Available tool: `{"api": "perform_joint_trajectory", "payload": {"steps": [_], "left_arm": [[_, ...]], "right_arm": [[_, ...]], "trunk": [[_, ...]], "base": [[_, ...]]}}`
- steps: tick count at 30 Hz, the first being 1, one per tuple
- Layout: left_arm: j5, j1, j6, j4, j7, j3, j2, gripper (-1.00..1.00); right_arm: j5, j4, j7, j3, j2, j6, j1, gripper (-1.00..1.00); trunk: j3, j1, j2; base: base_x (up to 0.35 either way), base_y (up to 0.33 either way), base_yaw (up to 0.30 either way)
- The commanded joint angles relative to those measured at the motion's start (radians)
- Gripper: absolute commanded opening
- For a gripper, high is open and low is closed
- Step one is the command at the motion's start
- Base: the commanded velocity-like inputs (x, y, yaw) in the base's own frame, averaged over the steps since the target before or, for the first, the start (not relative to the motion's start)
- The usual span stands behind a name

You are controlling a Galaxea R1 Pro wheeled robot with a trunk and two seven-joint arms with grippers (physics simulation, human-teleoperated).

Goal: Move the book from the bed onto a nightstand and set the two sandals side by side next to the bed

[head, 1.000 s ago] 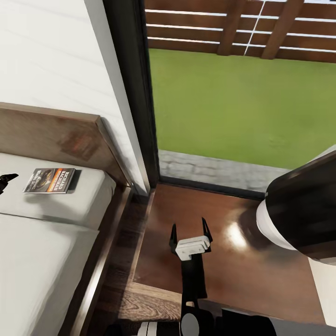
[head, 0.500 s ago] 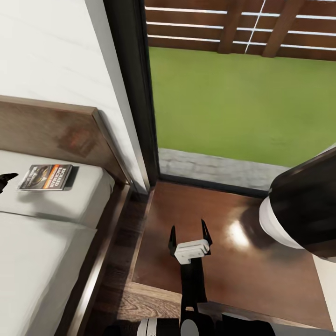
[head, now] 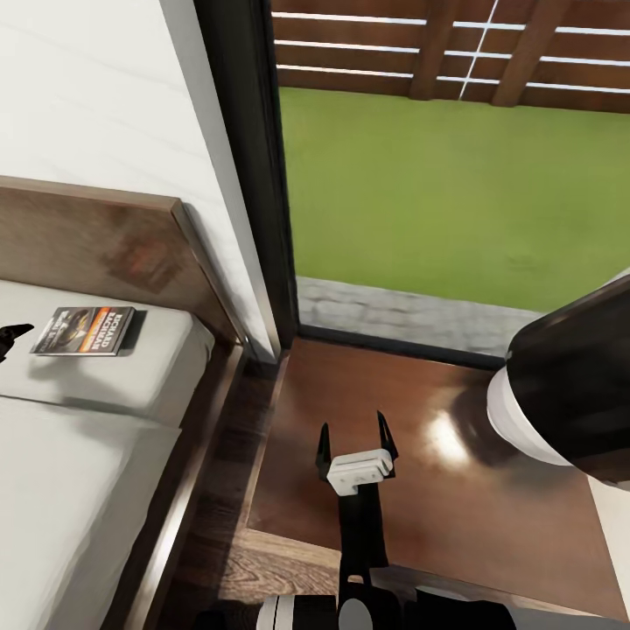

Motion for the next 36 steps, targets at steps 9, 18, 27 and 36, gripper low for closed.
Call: {"api": "perform_joint_trajectory", "payload": {"steps": [9, 18, 27, 36], "left_arm": [[0.002, -0.001, 0.009, -0.003, -0.003, 0.008, 0.000, 1.00], [0.008, -0.001, 0.009, -0.004, -0.004, 0.007, 0.000, 1.00], [0.012, -0.001, 0.010, -0.004, -0.005, 0.007, 0.000, 1.00], [0.009, -0.001, 0.011, -0.004, -0.039, 0.007, 0.000, 1.00]], "right_arm": [[-0.006, -0.002, -0.006, 0.002, -0.001, 0.011, -0.001, 1.00], [-0.005, -0.002, -0.006, 0.002, -0.002, 0.011, -0.001, 1.00], [-0.006, -0.002, -0.006, 0.002, -0.002, 0.011, -0.001, 1.00], [-0.006, -0.002, -0.006, 0.002, -0.002, 0.011, -0.001, 1.00]], "trunk": [[-0.013, 0.015, -0.028], [-0.038, 0.046, -0.084], [-0.038, 0.046, -0.084], [-0.038, 0.046, -0.084]], "base": [[0.000, 0.000, 0.000], [0.000, 0.000, 0.000], [0.000, 0.000, 0.000], [0.000, 0.000, 0.000]]}}
